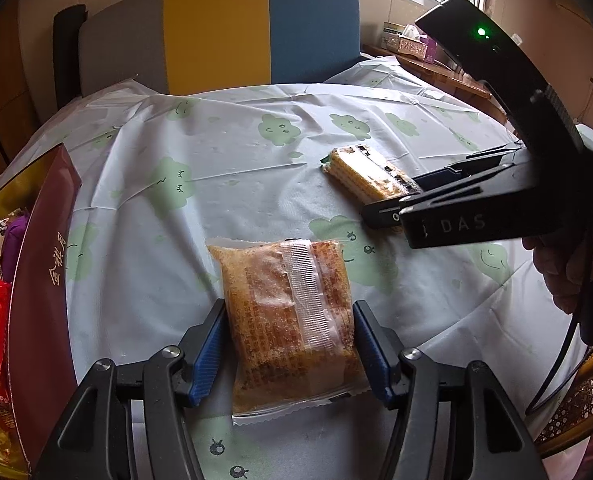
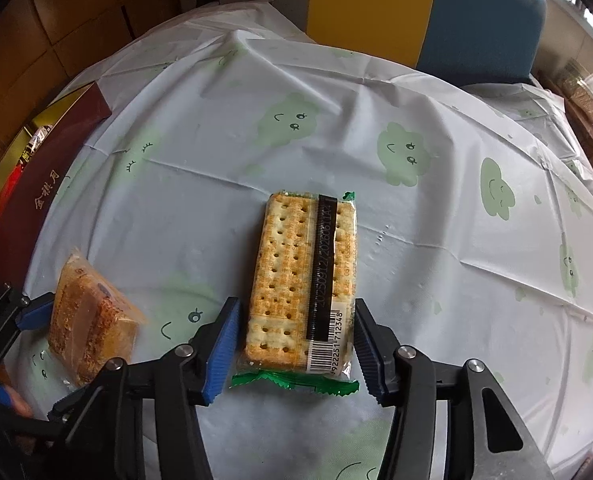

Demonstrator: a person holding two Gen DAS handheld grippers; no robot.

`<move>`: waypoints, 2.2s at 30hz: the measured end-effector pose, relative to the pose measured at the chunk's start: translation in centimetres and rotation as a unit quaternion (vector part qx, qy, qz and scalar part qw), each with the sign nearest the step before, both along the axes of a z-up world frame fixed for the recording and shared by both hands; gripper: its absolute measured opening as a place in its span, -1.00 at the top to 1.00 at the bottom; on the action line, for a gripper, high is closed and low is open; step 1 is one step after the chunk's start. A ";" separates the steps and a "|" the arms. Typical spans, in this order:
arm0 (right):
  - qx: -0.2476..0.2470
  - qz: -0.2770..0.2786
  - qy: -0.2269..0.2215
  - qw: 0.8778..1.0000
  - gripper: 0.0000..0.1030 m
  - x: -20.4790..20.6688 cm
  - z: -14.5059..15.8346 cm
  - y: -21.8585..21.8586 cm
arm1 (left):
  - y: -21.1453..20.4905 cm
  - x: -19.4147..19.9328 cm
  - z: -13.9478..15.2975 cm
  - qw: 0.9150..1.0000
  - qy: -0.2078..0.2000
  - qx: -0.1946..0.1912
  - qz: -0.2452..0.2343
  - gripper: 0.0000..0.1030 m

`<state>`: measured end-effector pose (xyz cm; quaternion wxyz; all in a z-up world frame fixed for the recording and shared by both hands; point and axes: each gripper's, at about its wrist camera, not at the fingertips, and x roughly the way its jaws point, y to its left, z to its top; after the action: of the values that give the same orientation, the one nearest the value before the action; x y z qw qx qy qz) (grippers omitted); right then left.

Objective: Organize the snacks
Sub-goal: 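Lift the cake bag with the left gripper while the right grasps the cracker pack, then carry the cake bag into the gold tin and release it with the left gripper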

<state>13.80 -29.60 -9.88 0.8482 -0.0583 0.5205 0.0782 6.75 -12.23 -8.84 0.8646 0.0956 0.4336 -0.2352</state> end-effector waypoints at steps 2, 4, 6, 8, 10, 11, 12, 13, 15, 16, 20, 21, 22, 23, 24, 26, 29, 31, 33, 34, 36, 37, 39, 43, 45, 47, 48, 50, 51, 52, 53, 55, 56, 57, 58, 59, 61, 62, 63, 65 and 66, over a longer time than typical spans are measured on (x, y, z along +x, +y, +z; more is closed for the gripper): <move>-0.012 0.010 -0.006 1.000 0.05 -0.4 0.1 0.1 | 0.0 0.1 0.1 1.000 0.002 0.000 0.001 -0.17; -0.013 0.014 -0.008 1.000 0.05 -0.5 0.1 0.1 | 0.0 0.2 0.2 1.000 0.005 0.003 0.003 -0.14; -0.015 0.016 -0.011 1.000 0.05 -0.6 0.1 0.2 | 0.0 0.3 0.5 1.000 0.016 0.002 0.002 -0.12; -0.018 0.019 -0.013 1.000 0.05 -0.8 0.1 0.2 | 0.3 0.2 0.9 1.000 0.027 -0.009 0.001 -0.12; -0.015 0.018 -0.013 1.000 0.05 -1.2 0.2 -0.2 | 0.5 -0.1 1.7 1.000 0.026 -0.013 -0.001 -0.12; -0.015 0.018 -0.013 1.000 0.05 -1.1 0.0 0.1 | 0.7 -0.4 2.3 1.000 0.023 -0.014 -0.002 -0.12; -0.014 0.018 -0.012 1.000 0.05 -1.4 0.0 0.0 | 0.9 -0.6 2.9 1.000 0.022 -0.020 -0.003 -0.12; -0.014 0.018 -0.012 1.000 0.04 -1.4 -0.1 0.0 | 1.2 -0.9 3.7 0.999 0.018 -0.029 -0.005 -0.12; -0.013 0.018 -0.013 1.000 0.04 -1.4 0.0 0.0 | 2.3 -1.3 5.6 0.999 0.009 -0.045 -0.002 -0.12; -0.013 0.019 -0.013 1.000 0.04 -1.4 0.0 -0.1 | 2.8 -1.3 6.3 0.999 0.007 -0.052 0.002 -0.12; -0.013 0.019 -0.012 1.000 0.04 -1.3 0.0 -0.1 | 7.7 -0.3 9.3 0.994 0.009 -0.089 0.057 -0.12; -0.013 0.019 -0.012 1.000 0.04 -1.4 0.0 -0.1 | 9.0 -0.1 9.9 0.993 0.005 -0.092 0.074 -0.12; -0.012 0.018 -0.012 1.000 0.04 -1.3 0.0 -0.1 | 10.6 0.3 10.4 0.991 0.003 -0.095 0.094 -0.12; -0.012 0.018 -0.012 1.000 0.04 -1.3 0.1 -0.1 | 12.4 0.7 10.9 0.988 0.002 -0.101 0.116 -0.12; -0.012 0.018 -0.012 1.000 0.04 -1.3 0.1 -0.1 | 14.3 1.0 11.3 0.984 0.001 -0.108 0.139 -0.12; -0.013 0.018 -0.012 1.000 0.04 -1.3 0.1 -0.1 | 17.7 1.5 11.6 0.977 -0.002 -0.113 0.178 -0.12; -0.013 0.018 -0.012 1.000 0.04 -1.3 0.1 -0.2 | 22.3 2.3 10.9 0.967 0.003 -0.097 0.237 -0.12; -0.013 0.018 -0.012 1.000 0.04 -1.3 0.1 -0.2 | 24.7 2.8 9.8 0.960 0.020 -0.092 0.262 -0.12; -0.012 0.018 -0.012 1.000 0.04 -1.3 0.1 -0.2 | 26.9 3.3 8.3 0.952 0.045 -0.096 0.287 -0.12; -0.012 0.018 -0.012 1.000 0.04 -1.3 0.1 -0.2 | 27.4 3.5 7.7 0.949 0.054 -0.098 0.294 -0.12; -0.013 0.018 -0.013 1.000 0.04 -1.3 0.1 -0.2 | 28.3 3.8 6.3 0.945 0.069 -0.094 0.306 -0.12; -0.012 0.018 -0.012 1.000 0.04 -1.3 0.1 -0.2 | 28.6 3.8 6.0 0.944 0.073 -0.092 0.307 -0.12; -0.012 0.018 -0.012 1.000 0.04 -1.3 0.1 -0.2 | 28.7 4.1 4.9 0.945 0.083 -0.088 0.305 -0.12; -0.012 0.018 -0.012 1.000 0.04 -1.3 0.1 -0.2 | 28.3 4.9 3.0 0.943 0.101 -0.074 0.309 -0.12; -0.013 0.019 -0.012 1.000 0.04 -1.3 0.1 -0.1 | 28.3 5.0 2.9 0.943 0.101 -0.074 0.307 -0.13; -0.013 0.019 -0.012 1.000 0.04 -1.3 0.1 -0.1 | 28.3 5.0 2.8 0.944 0.103 -0.070 0.307 -0.13; -0.013 0.019 -0.012 1.000 0.04 -1.3 0.1 -0.1 | 28.3 5.0 2.8 0.943 0.106 -0.070 0.307 -0.13; -0.013 0.018 -0.012 1.000 0.04 -1.3 0.1 -0.1 | 28.3 5.1 2.8 0.942 0.111 -0.071 0.307 -0.13; -0.013 0.019 -0.012 1.000 0.04 -1.3 0.1 -0.1 | 28.2 5.3 2.8 0.942 0.112 -0.070 0.308 -0.13; -0.013 0.018 -0.012 1.000 0.04 -1.3 0.2 0.0 | 28.3 5.3 2.9 0.942 0.110 -0.070 0.310 -0.13; -0.013 0.018 -0.012 1.000 0.04 -1.3 0.2 0.0 | 28.4 5.2 2.9 0.942 0.110 -0.071 0.311 -0.14; -0.014 0.018 -0.013 1.000 0.04 -1.2 0.1 0.0 | 28.7 5.0 3.1 0.940 0.108 -0.072 0.315 -0.17; -0.015 0.018 -0.013 1.000 0.04 -1.3 0.1 0.0 | 28.8 4.8 3.2 0.939 0.107 -0.073 0.318 -0.22; -0.015 0.019 -0.013 1.000 0.04 -1.3 0.1 0.0 | 29.0 4.6 3.5 0.939 0.104 -0.076 0.320 -0.23; -0.016 0.019 -0.013 1.000 0.04 -1.3 0.2 0.0 | 29.1 4.5 3.6 0.939 0.101 -0.078 0.320 -0.23; -0.016 0.019 -0.013 1.000 0.04 -1.3 0.2 0.0 | 29.1 4.5 3.7 0.939 0.099 -0.077 0.321 -0.23; -0.017 0.019 -0.013 1.000 0.04 -1.3 0.2 0.0 | 29.1 4.4 3.9 0.939 0.094 -0.071 0.323 -0.23; -0.017 0.019 -0.013 1.000 0.04 -1.3 0.2 0.0 | 29.1 4.3 3.9 0.939 0.091 -0.066 0.325 -0.23; -0.017 0.019 -0.013 1.000 0.04 -1.3 0.2 0.0 | 29.1 4.2 3.9 0.939 0.089 -0.062 0.327 -0.23; -0.017 0.018 -0.014 1.000 0.04 -1.3 0.2 0.0 | 29.0 3.8 4.0 0.938 0.086 -0.058 0.331 -0.23; -0.017 0.018 -0.014 1.000 0.03 -1.3 0.2 0.0 | 28.8 3.7 4.1 0.938 0.082 -0.054 0.331 -0.23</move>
<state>12.52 -29.60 -9.68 0.8526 -0.0832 0.5090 0.0842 10.42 16.55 -4.74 0.8590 -0.1202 0.4965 0.0345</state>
